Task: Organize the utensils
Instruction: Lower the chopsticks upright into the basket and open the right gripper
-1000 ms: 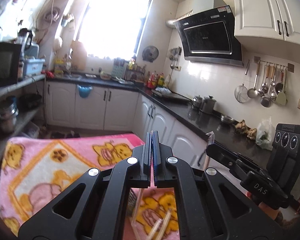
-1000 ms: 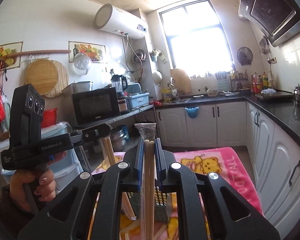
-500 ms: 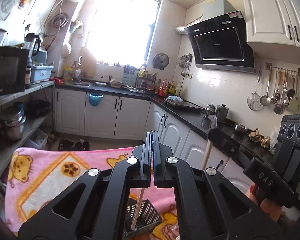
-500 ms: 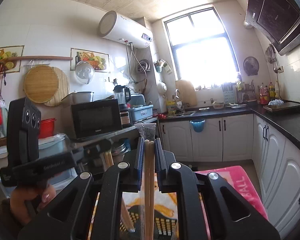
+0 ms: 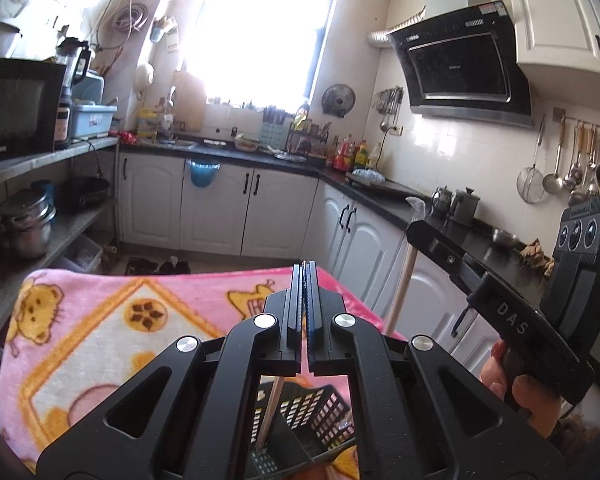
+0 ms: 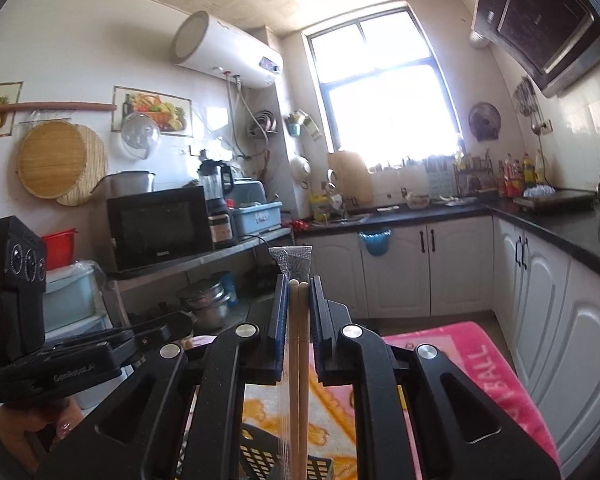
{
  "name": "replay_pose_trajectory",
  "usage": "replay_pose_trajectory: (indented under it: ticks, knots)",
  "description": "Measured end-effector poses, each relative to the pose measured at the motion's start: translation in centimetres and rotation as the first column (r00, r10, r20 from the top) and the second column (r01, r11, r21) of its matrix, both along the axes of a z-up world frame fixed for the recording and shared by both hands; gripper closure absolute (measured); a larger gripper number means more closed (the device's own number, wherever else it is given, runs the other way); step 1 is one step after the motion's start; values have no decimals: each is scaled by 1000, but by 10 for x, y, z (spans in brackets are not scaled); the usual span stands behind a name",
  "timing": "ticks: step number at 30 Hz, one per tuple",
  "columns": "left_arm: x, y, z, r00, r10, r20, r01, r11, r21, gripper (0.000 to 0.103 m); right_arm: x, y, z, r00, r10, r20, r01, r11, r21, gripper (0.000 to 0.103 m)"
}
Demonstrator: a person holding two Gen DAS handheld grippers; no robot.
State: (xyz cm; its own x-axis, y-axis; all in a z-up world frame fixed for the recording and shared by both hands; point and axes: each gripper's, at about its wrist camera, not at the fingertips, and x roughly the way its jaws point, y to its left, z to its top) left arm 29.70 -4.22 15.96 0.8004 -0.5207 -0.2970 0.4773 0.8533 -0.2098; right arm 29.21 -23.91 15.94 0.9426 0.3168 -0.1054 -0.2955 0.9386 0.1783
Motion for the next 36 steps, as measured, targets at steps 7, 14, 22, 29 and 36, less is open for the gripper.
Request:
replay_pose_trajectory:
  ticks: [7, 14, 22, 29, 36]
  knots:
    - [6, -4, -28, 999, 10, -33, -9, 999, 35, 103, 5, 13, -24, 1000, -6, -31, 5, 1000, -28, 92]
    - [3, -5, -50, 998, 16, -66, -12, 998, 57, 103, 0, 21, -40, 998, 3, -58, -5, 999, -37, 91]
    - [-1, -2, -62, 996, 50, -76, -44, 996, 72, 103, -7, 16, -55, 993, -1, -121, -3, 1000, -30, 82]
    - [-8, 4, -60, 994, 73, -84, -66, 994, 85, 103, -20, 4, -62, 984, -4, -178, -1, 1000, -30, 65]
    - [-20, 5, -61, 992, 84, -93, -75, 992, 98, 78, -36, -3, -66, 975, -22, -223, 7, 998, -68, 49]
